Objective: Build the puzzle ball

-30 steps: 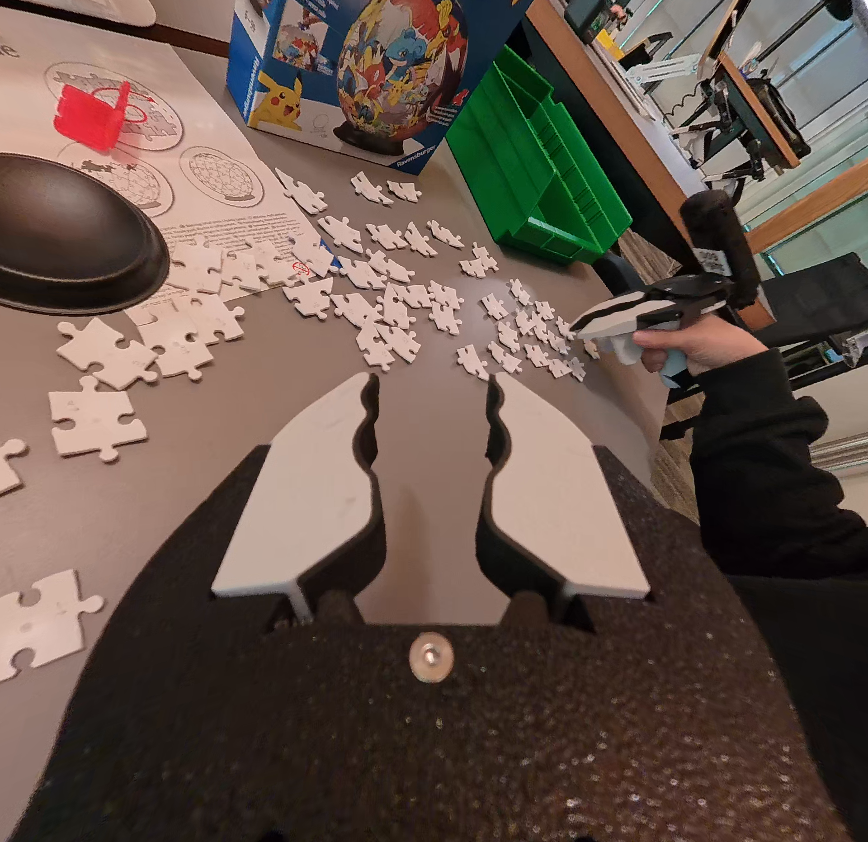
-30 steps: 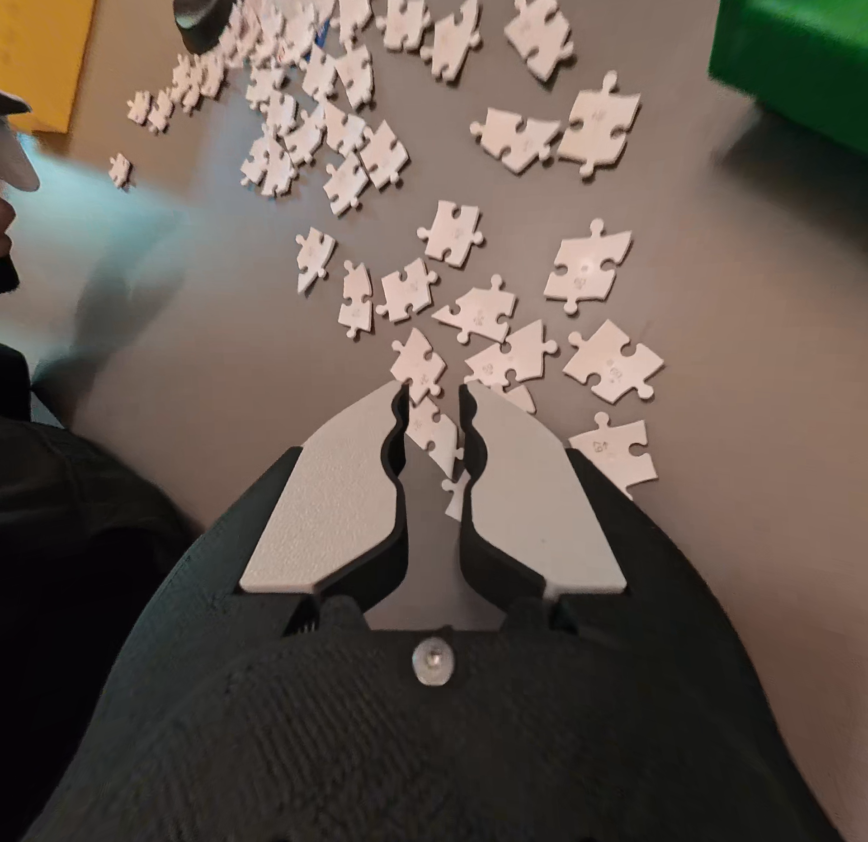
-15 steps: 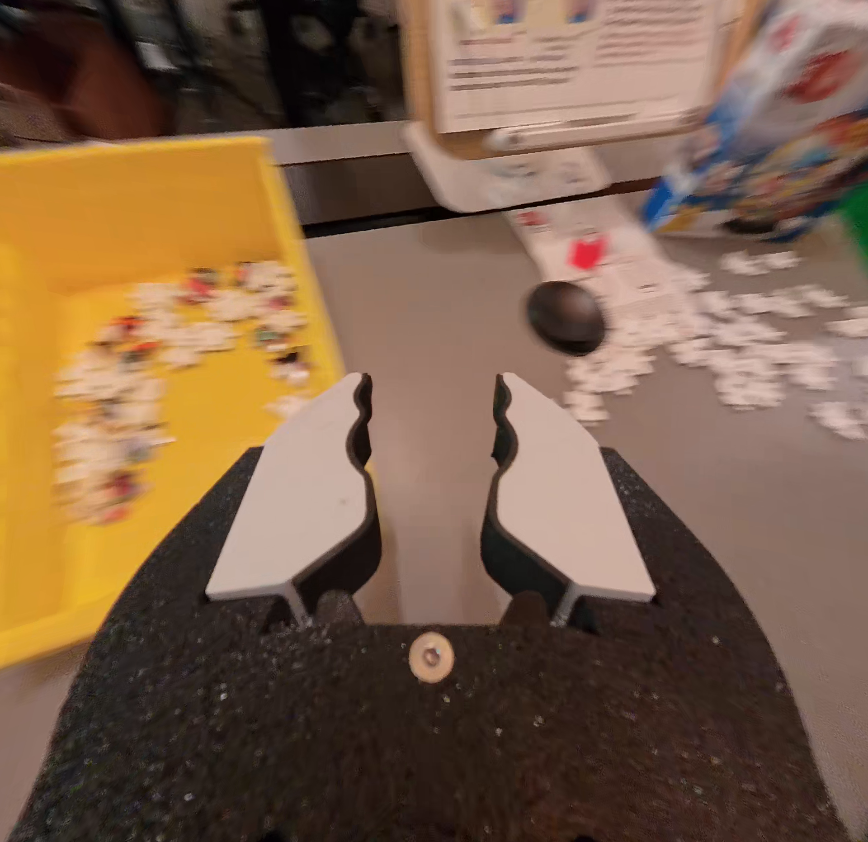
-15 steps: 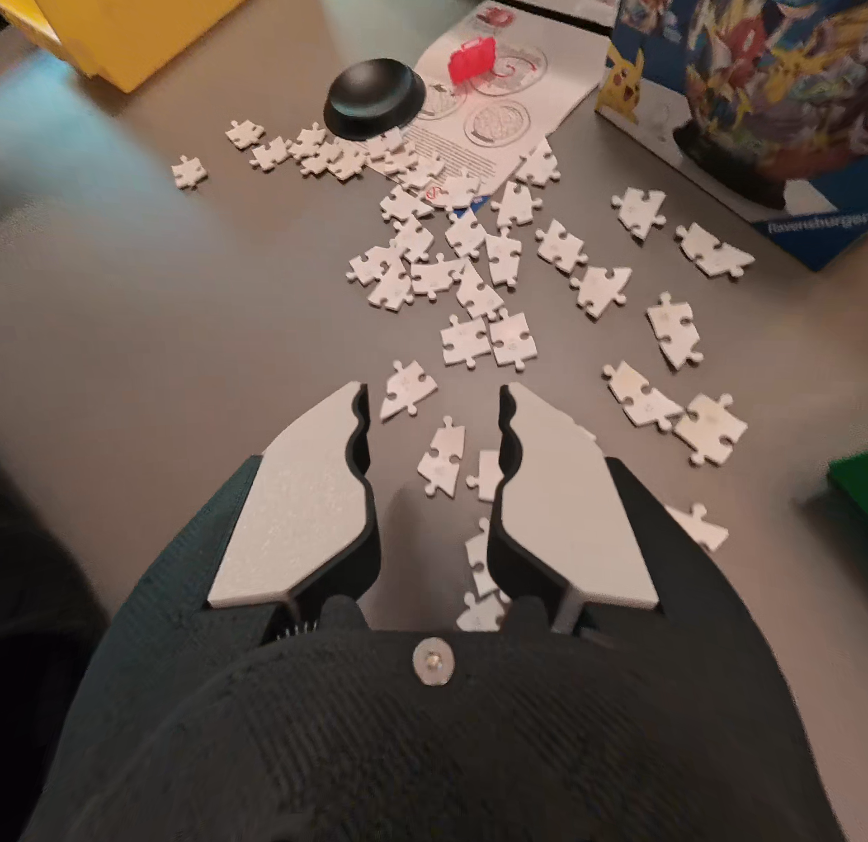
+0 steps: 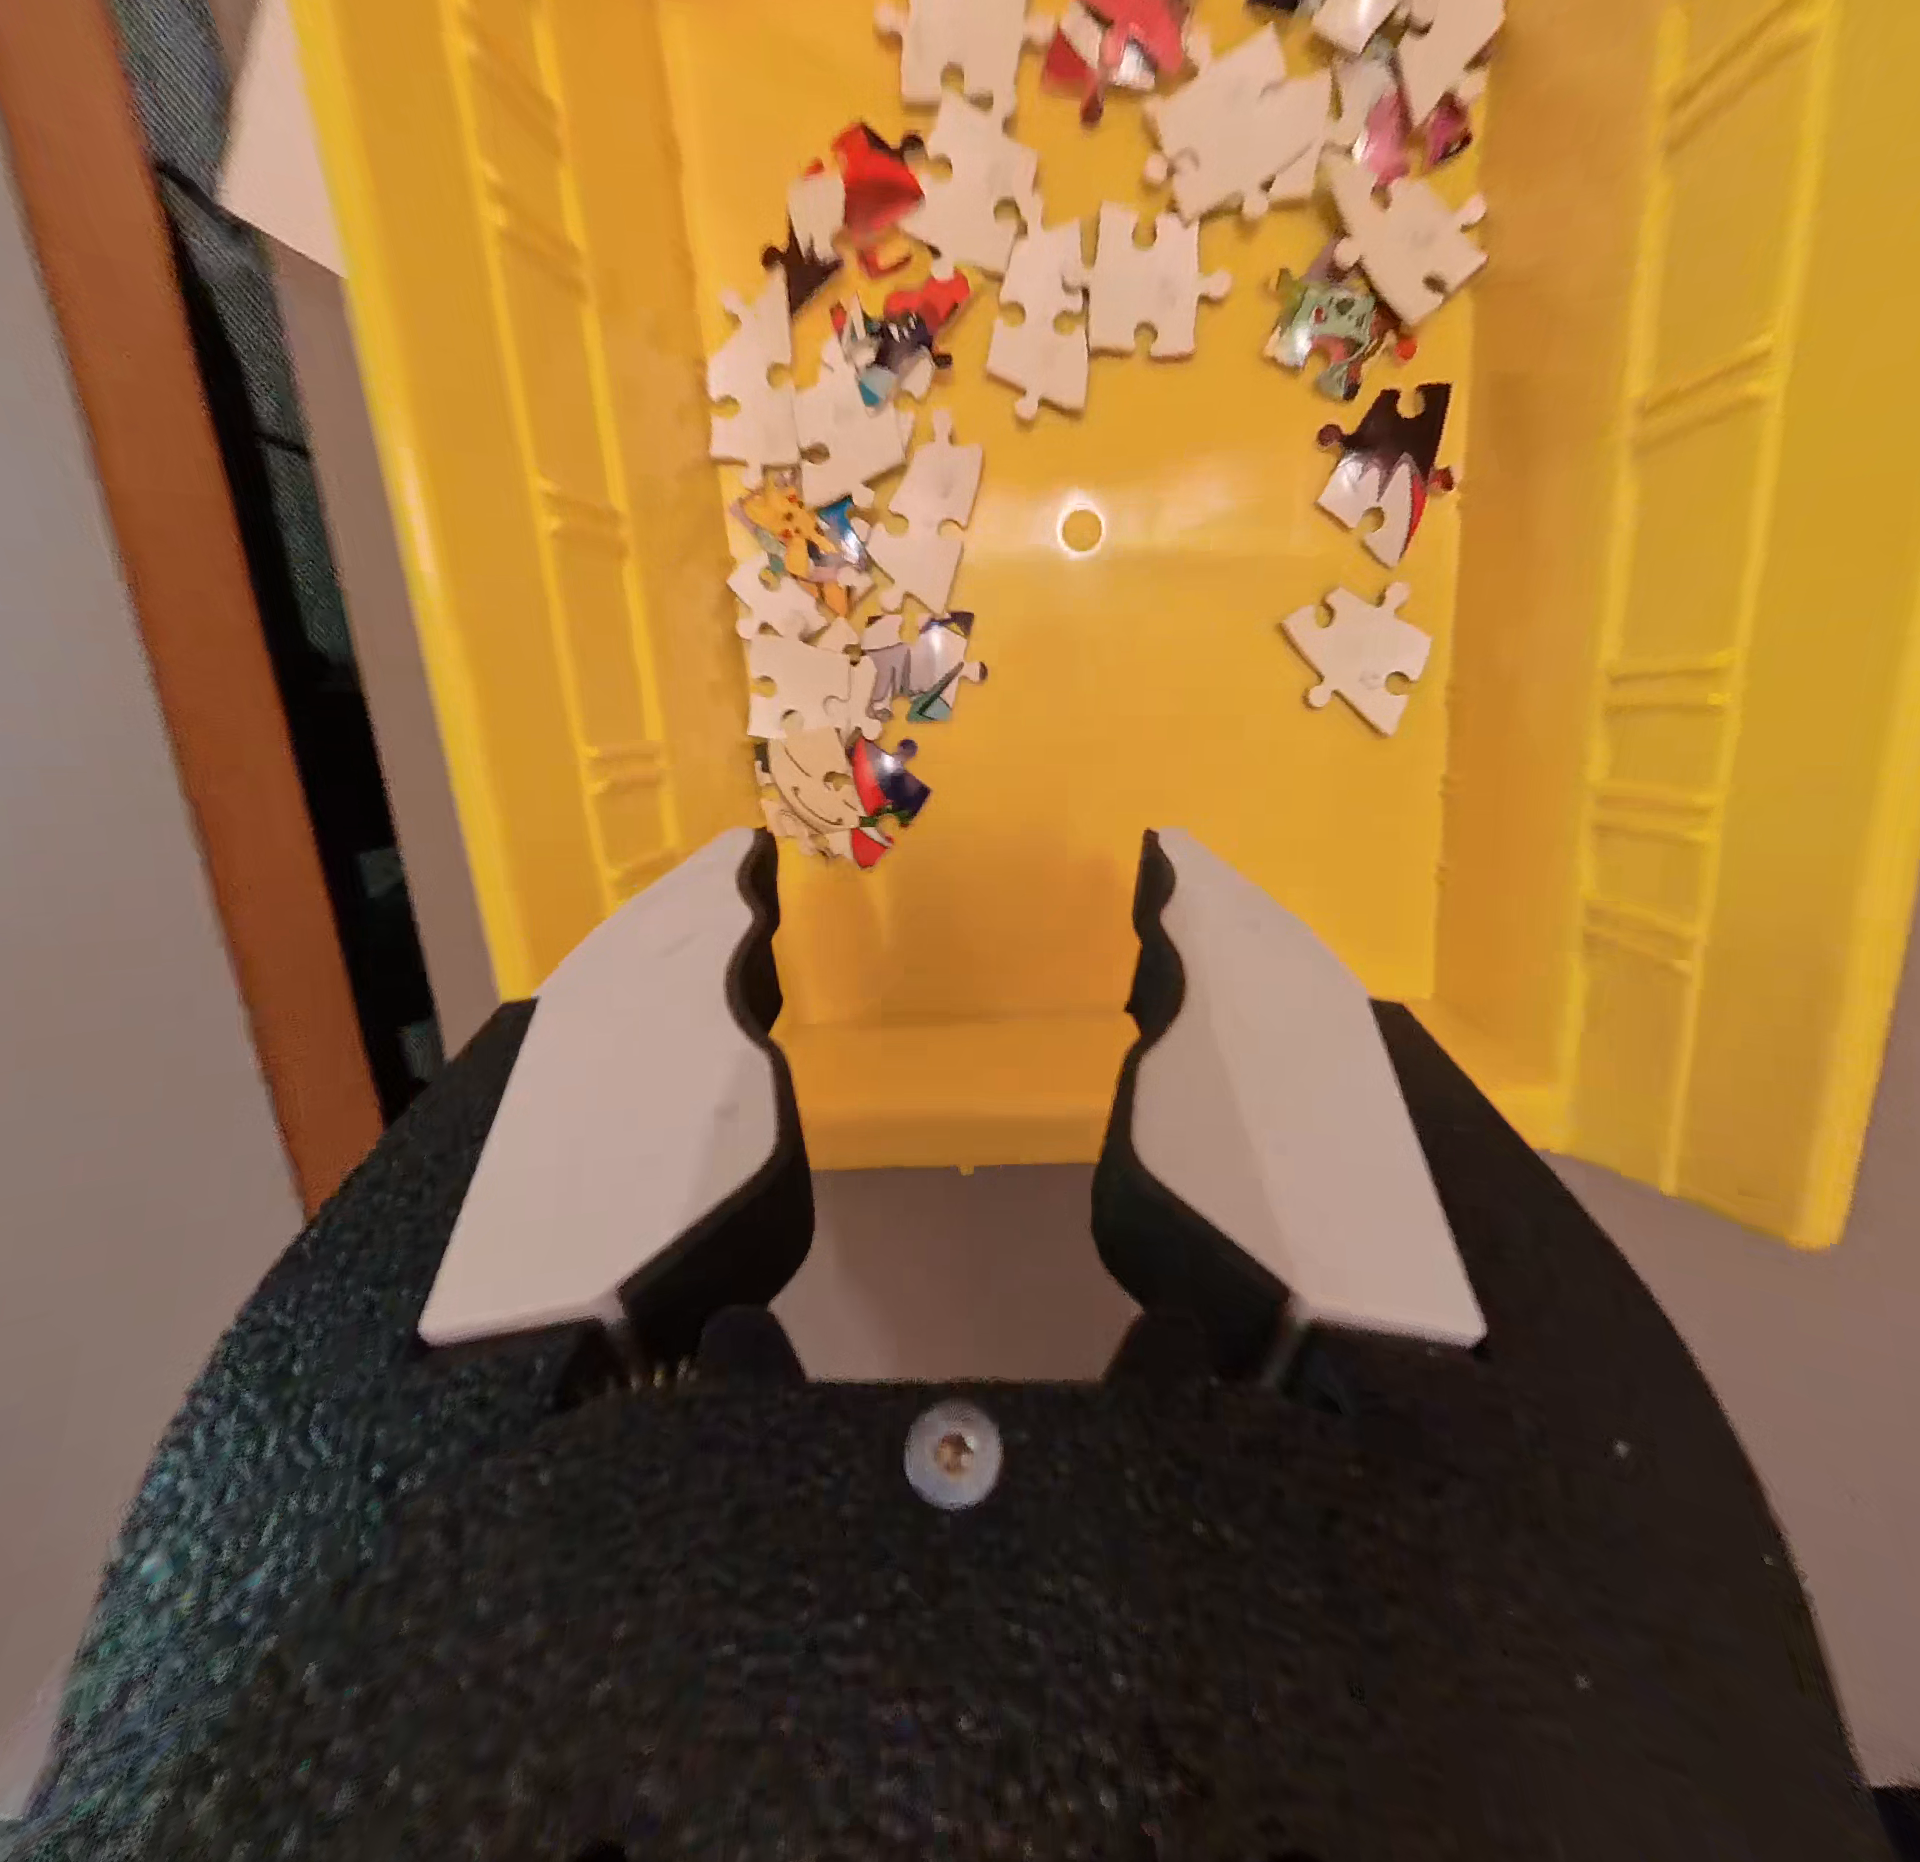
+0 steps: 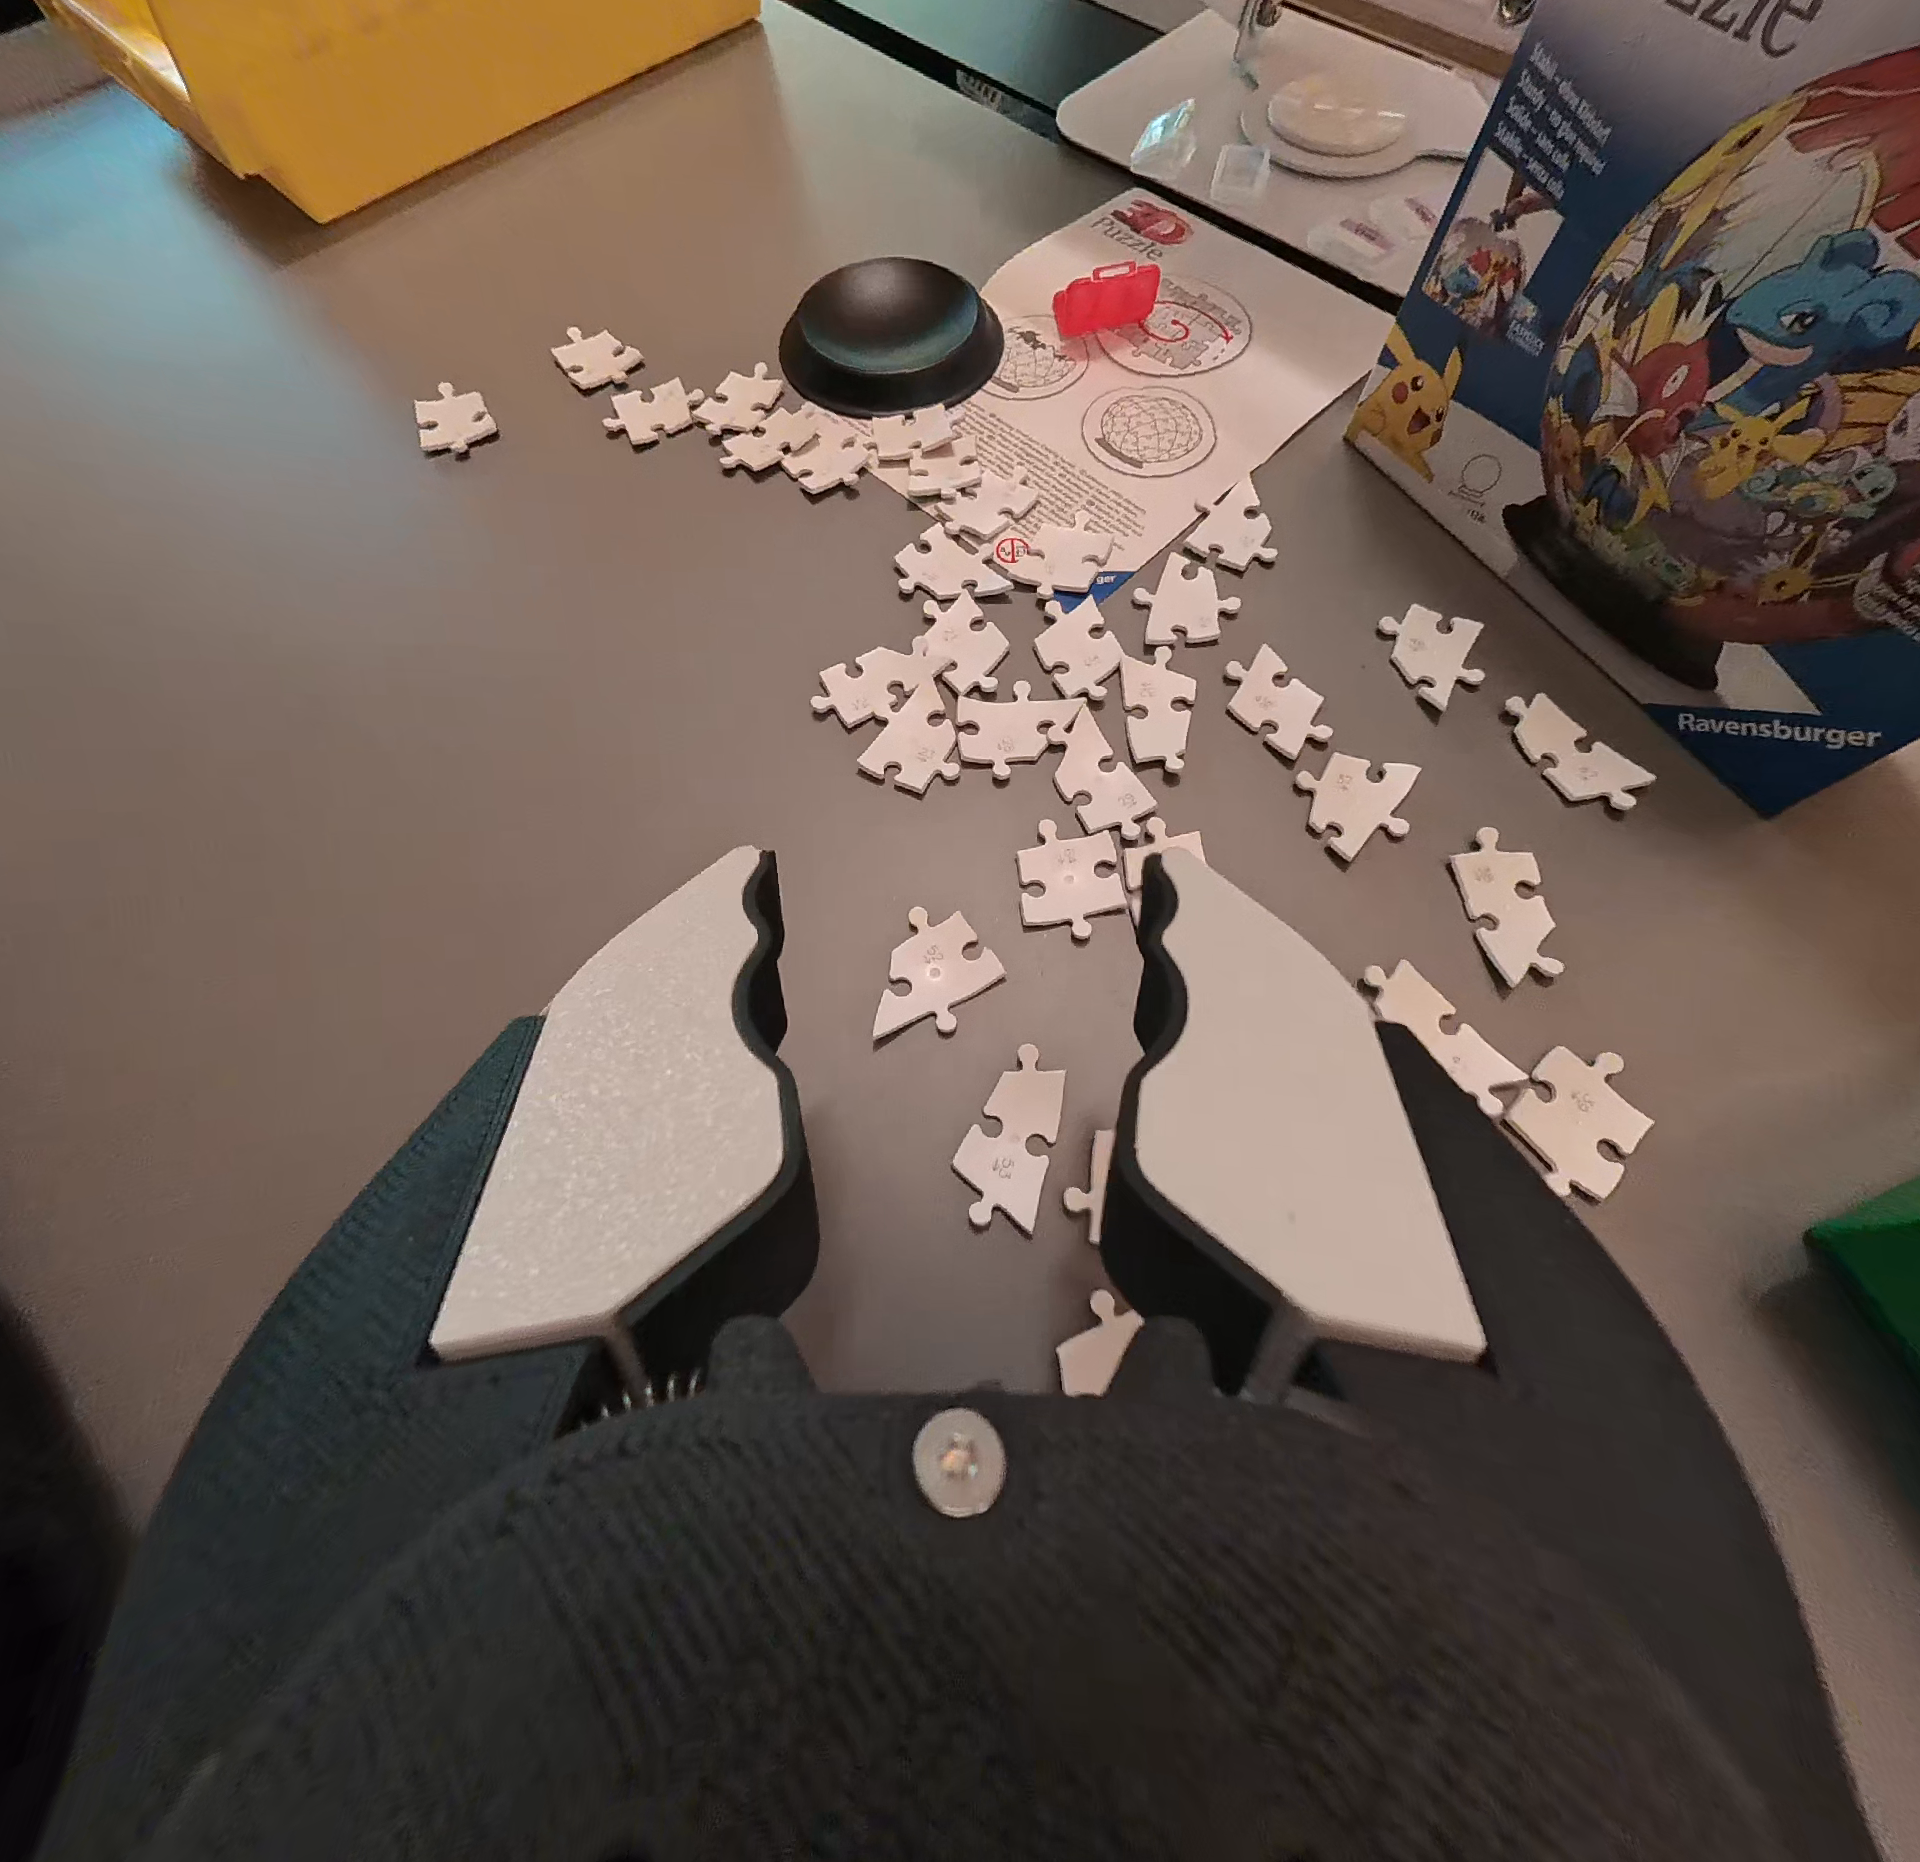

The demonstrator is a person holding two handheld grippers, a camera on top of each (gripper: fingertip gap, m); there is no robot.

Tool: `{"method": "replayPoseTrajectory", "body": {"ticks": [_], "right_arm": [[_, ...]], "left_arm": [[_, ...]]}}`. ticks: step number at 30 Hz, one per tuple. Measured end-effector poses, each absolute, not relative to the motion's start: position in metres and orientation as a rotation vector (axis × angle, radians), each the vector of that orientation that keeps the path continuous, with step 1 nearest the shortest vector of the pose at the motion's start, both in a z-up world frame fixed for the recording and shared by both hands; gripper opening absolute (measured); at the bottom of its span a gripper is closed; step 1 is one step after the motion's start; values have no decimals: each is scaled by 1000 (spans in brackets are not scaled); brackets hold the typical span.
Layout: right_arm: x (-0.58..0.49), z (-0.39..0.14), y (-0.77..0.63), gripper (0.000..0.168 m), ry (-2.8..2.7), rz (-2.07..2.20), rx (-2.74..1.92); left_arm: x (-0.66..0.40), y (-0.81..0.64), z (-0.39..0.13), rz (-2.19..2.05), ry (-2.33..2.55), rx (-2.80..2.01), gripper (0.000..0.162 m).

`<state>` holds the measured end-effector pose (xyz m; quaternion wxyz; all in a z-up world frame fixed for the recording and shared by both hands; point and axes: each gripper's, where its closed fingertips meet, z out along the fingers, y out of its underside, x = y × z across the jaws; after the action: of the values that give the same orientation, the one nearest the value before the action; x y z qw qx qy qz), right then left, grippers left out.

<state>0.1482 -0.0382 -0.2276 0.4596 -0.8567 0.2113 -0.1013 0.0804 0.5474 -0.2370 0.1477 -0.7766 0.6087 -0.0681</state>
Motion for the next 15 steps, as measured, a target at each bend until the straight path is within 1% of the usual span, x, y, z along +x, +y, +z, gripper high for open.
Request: {"method": "replayPoseTrajectory", "body": {"ticks": [3, 7, 8, 9, 12, 15], "right_arm": [[148, -226, -43, 67, 521, -268, -2100], [151, -227, -46, 66, 539, -270, -2076], [152, -227, -46, 66, 541, -266, -2074], [152, -227, -45, 66, 537, -260, -2074], [153, -228, -44, 66, 520, -268, -2086], [153, -229, -44, 66, 510, -270, -2092]], "left_arm": [[81, 554, -263, -144, 1690, -2373, 65], [80, 568, -289, -87, 1473, -2549, 65], [78, 573, -293, -49, 1412, -2578, 62], [78, 574, -296, -38, 1370, -2608, 55], [80, 574, -303, -15, 1300, -2682, 55], [80, 574, -309, 23, 1341, -2674, 56]]}}
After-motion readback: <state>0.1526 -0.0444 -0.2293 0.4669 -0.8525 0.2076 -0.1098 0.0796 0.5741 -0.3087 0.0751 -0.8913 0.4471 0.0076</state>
